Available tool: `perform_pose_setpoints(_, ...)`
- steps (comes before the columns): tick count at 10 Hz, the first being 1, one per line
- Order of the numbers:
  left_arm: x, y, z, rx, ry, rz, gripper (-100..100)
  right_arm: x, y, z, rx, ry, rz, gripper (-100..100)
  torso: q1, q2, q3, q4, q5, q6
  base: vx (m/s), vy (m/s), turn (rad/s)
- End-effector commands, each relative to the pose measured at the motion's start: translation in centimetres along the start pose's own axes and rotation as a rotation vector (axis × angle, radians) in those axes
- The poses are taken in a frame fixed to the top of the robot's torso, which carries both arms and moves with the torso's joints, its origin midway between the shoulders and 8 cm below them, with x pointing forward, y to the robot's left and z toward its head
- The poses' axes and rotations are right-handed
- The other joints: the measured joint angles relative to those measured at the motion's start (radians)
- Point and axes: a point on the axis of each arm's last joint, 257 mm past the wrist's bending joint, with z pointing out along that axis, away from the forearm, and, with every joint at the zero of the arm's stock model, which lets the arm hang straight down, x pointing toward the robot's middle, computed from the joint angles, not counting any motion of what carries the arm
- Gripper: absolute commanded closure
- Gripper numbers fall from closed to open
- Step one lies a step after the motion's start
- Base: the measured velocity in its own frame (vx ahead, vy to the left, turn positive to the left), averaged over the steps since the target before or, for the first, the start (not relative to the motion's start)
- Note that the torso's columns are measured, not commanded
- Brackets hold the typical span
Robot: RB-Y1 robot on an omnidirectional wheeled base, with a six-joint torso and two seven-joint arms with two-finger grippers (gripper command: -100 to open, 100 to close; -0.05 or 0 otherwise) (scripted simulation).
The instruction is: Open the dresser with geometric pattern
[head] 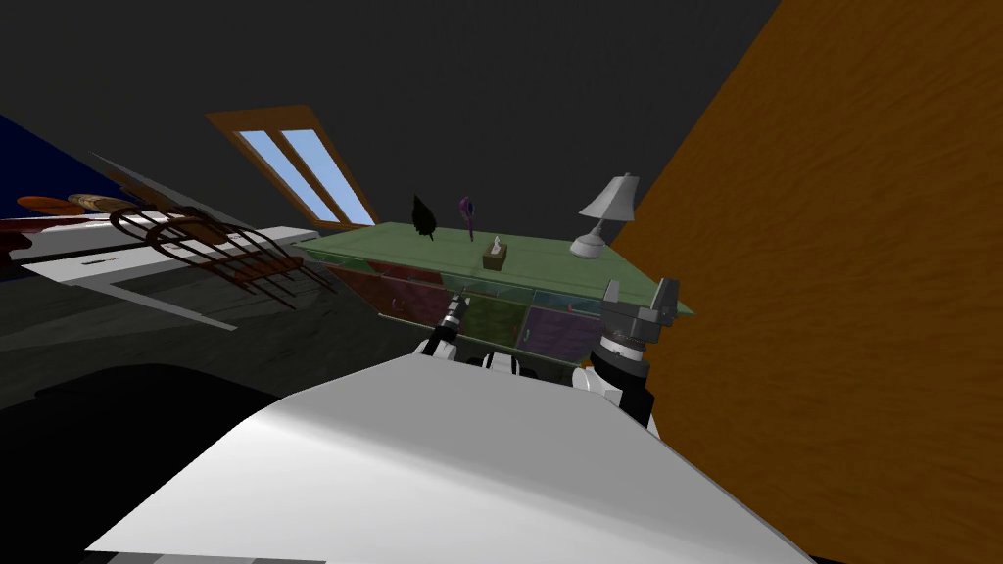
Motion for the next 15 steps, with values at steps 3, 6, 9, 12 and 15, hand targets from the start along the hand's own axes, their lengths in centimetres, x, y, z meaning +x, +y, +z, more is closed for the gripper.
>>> perform_pose_setpoints(3, -0.1, -0.4, 0.1, -0.002, -0.001, 0.000, 100, 0.0, 0.0, 0.0, 0.000, 0.000, 0.000, 0, 0.000, -0.001, -0.001, 0.000, 0.000, 0.000, 0.026, -0.002, -0.004)
perform_pose_setpoints(6, 0.1, -0.9, -0.6, 0.001, 0.006, 0.000, 100, 0.0, 0.0, 0.0, 0.000, 0.000, 0.000, 0, 0.003, 0.006, 0.004, 0.000, 0.002, 0.000, -0.163, 0.016, 0.020)
perform_pose_setpoints(9, 0.4, -0.9, -0.4, 0.008, 0.014, -0.004, -100, 0.0, 0.0, 0.0, 0.000, 0.000, 0.000, 0, -0.001, -0.006, -0.003, -0.001, 0.000, 0.000, -0.061, -0.006, -0.015)
perform_pose_setpoints(12, 0.3, -1.6, -0.3, 0.009, 0.014, -0.003, -100, 0.0, 0.0, 0.0, 0.000, 0.000, 0.000, 0, 0.000, -0.002, -0.002, -0.001, 0.000, 0.000, 0.104, 0.019, -0.025)
perform_pose_setpoints(15, 0.5, -1.6, -0.7, 0.010, 0.018, -0.004, 100, 0.0, 0.0, 0.0, 0.000, 0.000, 0.000, 0, -0.001, 0.005, 0.003, 0.002, 0.000, 0.000, -0.019, -0.005, 0.008)
